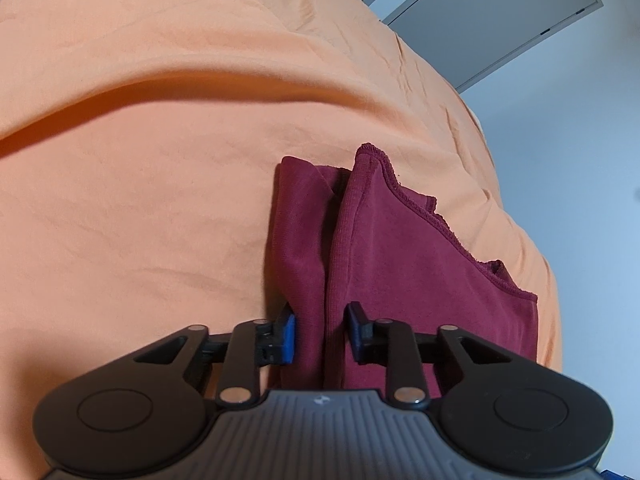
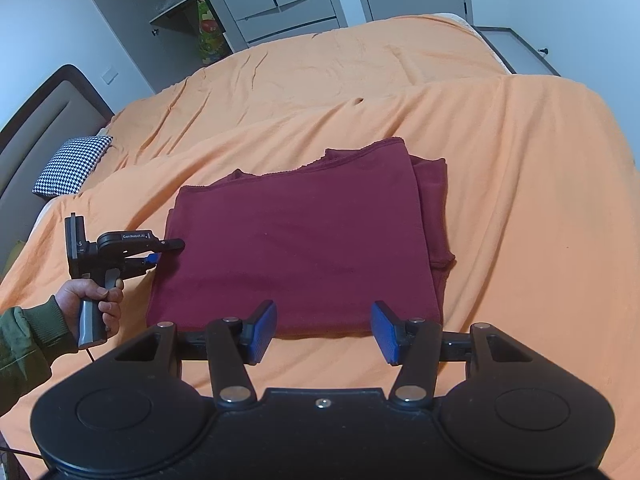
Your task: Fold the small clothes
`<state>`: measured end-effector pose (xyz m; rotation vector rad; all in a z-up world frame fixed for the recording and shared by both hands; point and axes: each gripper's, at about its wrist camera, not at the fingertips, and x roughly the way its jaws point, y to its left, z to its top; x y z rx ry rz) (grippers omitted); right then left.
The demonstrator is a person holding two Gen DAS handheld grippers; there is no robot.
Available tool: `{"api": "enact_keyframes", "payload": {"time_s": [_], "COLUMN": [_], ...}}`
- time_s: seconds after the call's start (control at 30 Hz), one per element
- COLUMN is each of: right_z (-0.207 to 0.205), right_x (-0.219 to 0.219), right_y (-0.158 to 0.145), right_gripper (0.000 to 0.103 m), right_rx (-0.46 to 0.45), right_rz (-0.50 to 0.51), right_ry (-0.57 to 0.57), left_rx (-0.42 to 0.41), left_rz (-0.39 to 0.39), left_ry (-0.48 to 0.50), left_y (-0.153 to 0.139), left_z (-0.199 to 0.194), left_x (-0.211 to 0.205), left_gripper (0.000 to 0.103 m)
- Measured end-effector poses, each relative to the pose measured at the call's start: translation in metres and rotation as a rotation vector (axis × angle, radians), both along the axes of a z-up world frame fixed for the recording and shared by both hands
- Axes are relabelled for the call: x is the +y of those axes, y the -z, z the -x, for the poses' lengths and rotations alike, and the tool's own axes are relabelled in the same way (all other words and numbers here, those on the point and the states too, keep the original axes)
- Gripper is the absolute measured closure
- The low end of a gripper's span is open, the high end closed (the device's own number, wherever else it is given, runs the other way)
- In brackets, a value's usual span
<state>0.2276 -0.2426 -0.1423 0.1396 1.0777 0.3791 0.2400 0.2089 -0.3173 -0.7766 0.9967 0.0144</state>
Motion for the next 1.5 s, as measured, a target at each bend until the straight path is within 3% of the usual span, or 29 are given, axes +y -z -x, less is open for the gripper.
{"api": "enact_keyframes", "payload": {"time_s": [0.2, 0.33, 0.57, 0.77, 0.97, 1.07, 1.23, 1.4, 1.5], "right_z": [-0.017, -0.043, -0.102, -0.150, -0.182, -0.171, -0.112, -0.070, -0.055], "right_x": [0.020, 0.058, 0.122, 0.143, 0.156, 0.149, 0.124, 0.077, 0.053], "right_y": [0.018, 0.053, 0.137, 0.167, 0.176, 0.176, 0.176, 0.170, 0.167], "right_gripper": [0.051, 0.074, 0.092, 0.092, 0.092, 0.092, 0.092, 0.084, 0.084], "right_rx": [0.015, -0.027, -0.068, -0.078, -0.069, -0.033, 0.010, 0.040, 0.043], "right_rz": [-0.081, -0.090, -0.014, -0.035, -0.077, -0.092, -0.141, -0.340, -0.377], "right_ry": [-0.056, -0.163, -0.225, -0.170, -0.168, -0.154, -0.144, 0.026, 0.097], "left_rx": [0.021, 0.030, 0.043, 0.046, 0.041, 0.049, 0.043, -0.001, -0.013], "left_rz": [-0.063, -0.129, -0.190, -0.196, -0.238, -0.253, -0.275, -0.308, -0.308], "left_ry": [0.020, 0.061, 0.090, 0.074, 0.110, 0.111, 0.098, 0.087, 0.120], "left_y": [-0.018, -0.032, -0.040, -0.042, -0.055, -0.059, -0.074, -0.098, -0.109], "left_z": [-0.003, -0.008, -0.009, -0.012, -0.015, -0.017, -0.014, -0.008, -0.015], "left_x": [-0.008, -0.019, -0.025, -0.030, -0.041, -0.043, -0.051, -0.079, -0.108], "left_gripper": [0.086, 0.086, 0.086, 0.086, 0.087, 0.087, 0.088, 0.090, 0.091]}}
